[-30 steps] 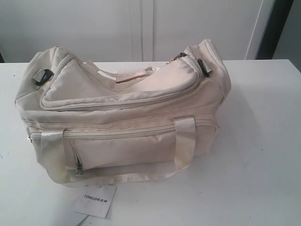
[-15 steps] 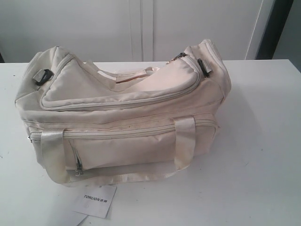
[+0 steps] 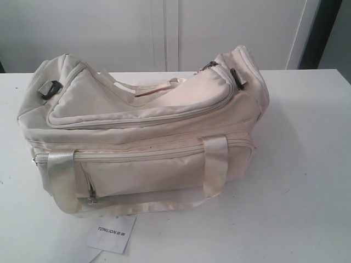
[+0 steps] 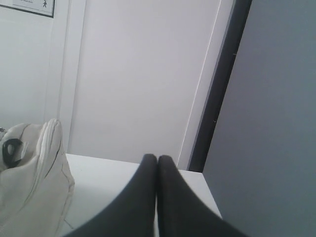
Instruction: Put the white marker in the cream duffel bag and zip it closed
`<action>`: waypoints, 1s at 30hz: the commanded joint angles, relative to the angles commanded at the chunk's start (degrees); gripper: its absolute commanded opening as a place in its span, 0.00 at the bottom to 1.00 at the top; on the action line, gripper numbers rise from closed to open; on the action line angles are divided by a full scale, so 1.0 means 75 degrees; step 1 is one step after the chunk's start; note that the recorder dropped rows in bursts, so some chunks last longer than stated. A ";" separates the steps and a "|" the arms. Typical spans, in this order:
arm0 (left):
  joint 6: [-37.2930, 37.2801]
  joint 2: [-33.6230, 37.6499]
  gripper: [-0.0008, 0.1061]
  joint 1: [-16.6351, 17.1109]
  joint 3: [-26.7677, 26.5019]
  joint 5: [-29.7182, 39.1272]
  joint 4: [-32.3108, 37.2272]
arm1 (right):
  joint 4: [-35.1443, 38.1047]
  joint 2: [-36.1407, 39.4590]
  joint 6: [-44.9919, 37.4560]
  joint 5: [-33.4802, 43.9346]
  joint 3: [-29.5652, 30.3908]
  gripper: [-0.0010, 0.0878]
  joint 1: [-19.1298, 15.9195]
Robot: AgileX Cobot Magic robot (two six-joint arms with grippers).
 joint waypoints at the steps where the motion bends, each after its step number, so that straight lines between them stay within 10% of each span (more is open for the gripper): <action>1: 0.0000 0.0000 0.01 0.0000 0.0000 0.0000 0.0000 | 0.0000 0.0000 0.0000 0.0000 0.0000 0.01 0.0000; 20: 0.0000 0.0000 0.01 0.0000 0.0000 -0.0054 0.0050 | 0.0043 0.0000 0.0057 0.0043 0.0000 0.01 0.0000; 30: -0.2443 -0.0382 0.01 0.0000 0.0085 -0.0049 0.1545 | 0.0043 0.0000 0.0057 0.0043 0.0000 0.01 0.0000</action>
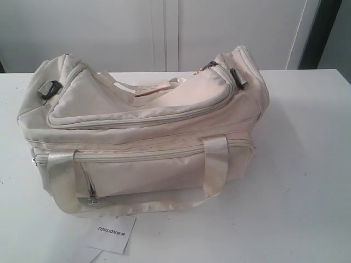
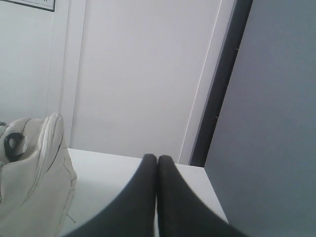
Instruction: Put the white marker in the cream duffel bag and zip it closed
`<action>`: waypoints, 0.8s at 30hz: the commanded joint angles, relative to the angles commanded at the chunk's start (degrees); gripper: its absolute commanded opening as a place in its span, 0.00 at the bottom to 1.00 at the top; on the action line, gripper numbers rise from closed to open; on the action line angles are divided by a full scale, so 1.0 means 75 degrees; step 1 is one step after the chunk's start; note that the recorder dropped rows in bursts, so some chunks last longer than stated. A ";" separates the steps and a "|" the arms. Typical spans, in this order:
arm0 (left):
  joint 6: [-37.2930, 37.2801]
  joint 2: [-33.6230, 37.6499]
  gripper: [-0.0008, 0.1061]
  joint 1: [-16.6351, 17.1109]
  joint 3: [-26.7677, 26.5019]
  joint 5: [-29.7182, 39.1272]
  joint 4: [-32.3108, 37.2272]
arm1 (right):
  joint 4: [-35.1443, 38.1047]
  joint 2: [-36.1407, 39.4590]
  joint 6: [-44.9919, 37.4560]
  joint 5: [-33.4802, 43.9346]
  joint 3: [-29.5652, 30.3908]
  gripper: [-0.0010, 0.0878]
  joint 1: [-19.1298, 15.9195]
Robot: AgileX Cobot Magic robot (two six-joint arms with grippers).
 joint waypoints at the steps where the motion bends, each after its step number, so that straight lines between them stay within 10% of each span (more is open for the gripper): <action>1: 0.0000 -0.0077 0.01 0.0000 0.0077 0.0015 0.0000 | 0.0000 0.0000 0.0000 0.0000 0.0000 0.01 0.0000; 24: -0.0378 -0.1290 0.01 0.0000 0.2631 -0.0002 0.0090 | 0.0000 0.0000 0.0000 0.0000 0.0000 0.01 0.0000</action>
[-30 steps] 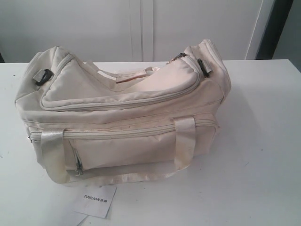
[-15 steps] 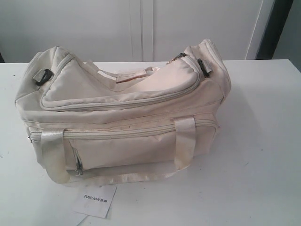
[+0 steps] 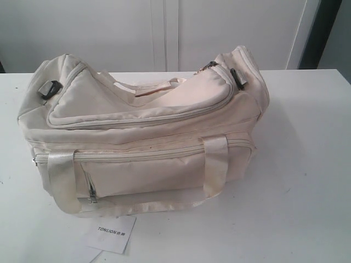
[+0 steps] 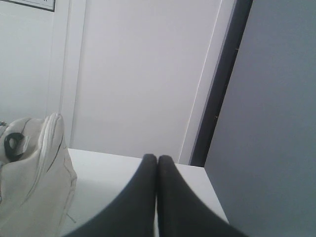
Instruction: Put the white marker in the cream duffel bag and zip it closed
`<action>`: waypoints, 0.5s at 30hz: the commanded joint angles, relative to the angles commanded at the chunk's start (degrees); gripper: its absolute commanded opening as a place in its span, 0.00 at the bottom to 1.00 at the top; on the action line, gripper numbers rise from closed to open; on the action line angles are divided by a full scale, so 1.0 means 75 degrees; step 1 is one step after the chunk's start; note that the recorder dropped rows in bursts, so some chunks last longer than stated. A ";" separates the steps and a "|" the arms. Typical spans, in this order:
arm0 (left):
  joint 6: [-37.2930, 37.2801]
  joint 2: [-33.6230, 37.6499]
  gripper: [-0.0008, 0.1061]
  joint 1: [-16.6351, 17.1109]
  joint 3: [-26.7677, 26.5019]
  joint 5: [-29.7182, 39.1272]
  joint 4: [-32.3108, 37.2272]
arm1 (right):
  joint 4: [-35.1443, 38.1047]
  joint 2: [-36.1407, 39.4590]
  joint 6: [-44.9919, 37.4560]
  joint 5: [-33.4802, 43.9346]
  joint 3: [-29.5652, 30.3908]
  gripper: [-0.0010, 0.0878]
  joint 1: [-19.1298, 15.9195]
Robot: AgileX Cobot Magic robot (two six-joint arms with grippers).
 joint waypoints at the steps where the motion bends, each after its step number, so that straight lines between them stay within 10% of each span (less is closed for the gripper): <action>1: 0.0000 0.0000 0.01 0.0000 0.0079 0.0000 0.0000 | 0.0000 0.0000 0.0000 0.0000 0.0000 0.01 0.0000; 15: 0.0000 0.0000 0.01 0.0000 0.0131 -0.0179 0.0079 | 0.0000 0.0000 0.0000 0.0000 0.0000 0.01 0.0000</action>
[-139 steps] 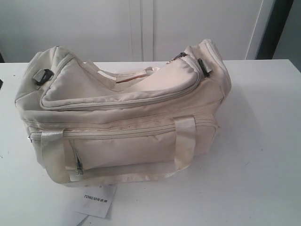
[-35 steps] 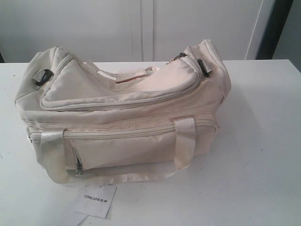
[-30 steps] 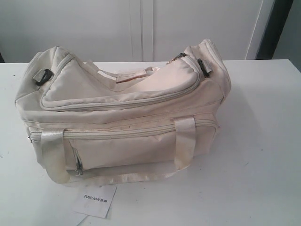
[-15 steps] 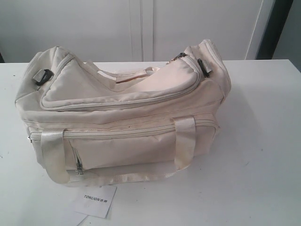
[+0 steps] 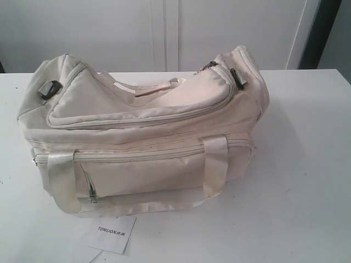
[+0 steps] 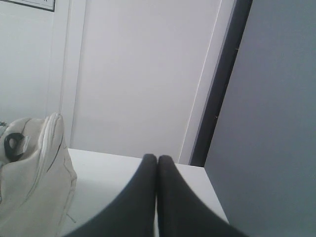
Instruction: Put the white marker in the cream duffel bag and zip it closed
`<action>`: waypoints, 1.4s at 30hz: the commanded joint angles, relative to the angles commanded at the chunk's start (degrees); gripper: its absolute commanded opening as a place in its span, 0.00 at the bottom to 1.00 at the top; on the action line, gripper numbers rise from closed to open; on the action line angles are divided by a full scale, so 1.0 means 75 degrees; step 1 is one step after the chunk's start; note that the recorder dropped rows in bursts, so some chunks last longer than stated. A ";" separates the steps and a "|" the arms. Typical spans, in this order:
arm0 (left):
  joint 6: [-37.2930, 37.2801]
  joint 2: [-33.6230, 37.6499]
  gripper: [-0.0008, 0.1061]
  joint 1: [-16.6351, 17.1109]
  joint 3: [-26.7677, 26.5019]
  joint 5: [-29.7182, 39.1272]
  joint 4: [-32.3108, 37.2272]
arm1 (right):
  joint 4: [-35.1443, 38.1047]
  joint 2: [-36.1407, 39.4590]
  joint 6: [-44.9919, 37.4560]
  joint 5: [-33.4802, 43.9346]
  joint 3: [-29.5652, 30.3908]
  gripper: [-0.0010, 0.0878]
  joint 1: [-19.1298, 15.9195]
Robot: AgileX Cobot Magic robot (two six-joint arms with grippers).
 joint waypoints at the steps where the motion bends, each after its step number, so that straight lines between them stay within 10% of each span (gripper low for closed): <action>1: 0.0000 0.0000 0.01 0.0000 0.0000 -0.0016 0.0013 | 0.0000 0.0000 0.0000 0.0000 0.0000 0.01 0.0000; 37: 0.0000 0.0000 0.01 0.0000 0.0000 0.0000 0.0112 | 0.0000 0.0000 0.0002 0.0000 0.0014 0.01 0.0000; 42: 0.0000 0.0000 0.01 0.0000 0.0000 0.0000 0.0112 | -0.0690 -0.0631 0.1848 0.0000 0.0193 0.01 0.0000</action>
